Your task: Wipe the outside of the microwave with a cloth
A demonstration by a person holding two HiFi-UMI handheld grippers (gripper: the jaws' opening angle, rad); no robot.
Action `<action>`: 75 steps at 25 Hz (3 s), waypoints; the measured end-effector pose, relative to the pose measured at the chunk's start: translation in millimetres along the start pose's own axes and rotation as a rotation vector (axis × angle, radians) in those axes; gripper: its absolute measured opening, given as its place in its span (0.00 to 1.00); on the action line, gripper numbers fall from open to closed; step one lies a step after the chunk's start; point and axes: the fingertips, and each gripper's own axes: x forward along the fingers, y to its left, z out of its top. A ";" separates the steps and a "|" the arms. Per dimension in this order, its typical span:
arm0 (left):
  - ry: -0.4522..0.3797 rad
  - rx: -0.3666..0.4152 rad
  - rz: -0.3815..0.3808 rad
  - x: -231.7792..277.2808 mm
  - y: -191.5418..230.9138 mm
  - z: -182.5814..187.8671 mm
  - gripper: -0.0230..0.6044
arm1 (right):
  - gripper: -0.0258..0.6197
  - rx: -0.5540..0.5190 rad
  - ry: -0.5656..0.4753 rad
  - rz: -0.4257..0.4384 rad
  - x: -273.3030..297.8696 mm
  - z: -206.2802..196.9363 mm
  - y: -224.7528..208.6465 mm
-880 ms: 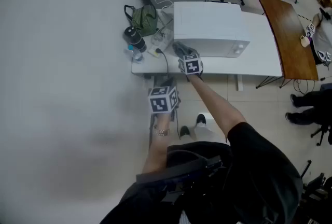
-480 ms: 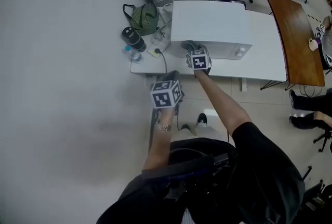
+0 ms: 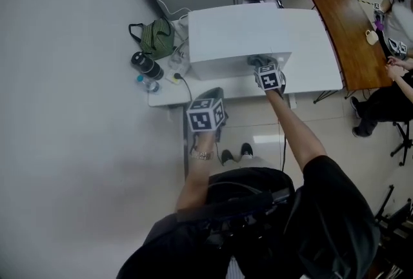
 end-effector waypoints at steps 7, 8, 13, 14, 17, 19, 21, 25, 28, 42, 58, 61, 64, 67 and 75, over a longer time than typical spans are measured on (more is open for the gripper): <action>-0.019 -0.021 -0.019 8.9 11.9 13.5 0.04 | 0.11 0.059 0.021 -0.206 -38.4 -9.4 -107.5; -0.028 -0.022 -0.016 8.0 15.1 17.9 0.04 | 0.11 0.065 0.025 -0.214 -39.0 -9.1 -105.8; -0.067 -0.040 0.029 -5.5 40.5 26.6 0.04 | 0.10 0.159 -0.025 -0.088 -19.4 -8.0 -7.1; -0.070 -0.048 0.046 -9.0 47.8 26.0 0.04 | 0.10 0.142 -0.042 -0.011 -10.0 -1.3 31.3; -0.075 -0.061 0.098 -23.3 68.4 24.7 0.04 | 0.10 0.095 -0.035 0.164 25.8 8.7 132.0; -0.072 -0.059 0.133 -35.8 80.8 21.9 0.04 | 0.10 0.080 -0.022 0.245 43.1 20.1 185.8; -0.062 -0.055 0.179 -48.8 94.5 17.2 0.04 | 0.10 0.049 -0.044 0.335 46.6 47.7 234.1; -0.052 -0.084 0.251 -67.6 119.6 6.1 0.04 | 0.11 -0.053 -0.021 0.398 67.4 62.4 282.4; -0.042 -0.099 0.262 -70.2 124.6 -0.6 0.04 | 0.10 -0.061 0.013 0.392 76.4 50.1 276.1; -0.042 -0.035 0.038 2.5 58.1 29.7 0.04 | 0.10 0.098 0.169 0.101 45.3 -53.3 21.6; -0.067 -0.093 0.160 -41.1 108.5 15.5 0.04 | 0.09 0.104 0.079 0.348 72.5 -45.4 164.6; -0.064 -0.117 0.223 -62.8 127.7 7.1 0.04 | 0.09 0.044 0.103 0.430 91.7 -33.2 232.6; -0.066 -0.137 0.268 -77.6 139.7 0.9 0.04 | 0.09 0.014 0.159 0.435 114.5 -31.7 261.7; -0.057 -0.152 0.294 -83.4 147.1 -6.7 0.04 | 0.09 -0.002 0.209 0.441 127.5 -37.6 266.4; -0.049 -0.138 0.236 -61.9 131.8 -3.1 0.04 | 0.09 0.032 0.296 0.340 122.7 -87.5 173.1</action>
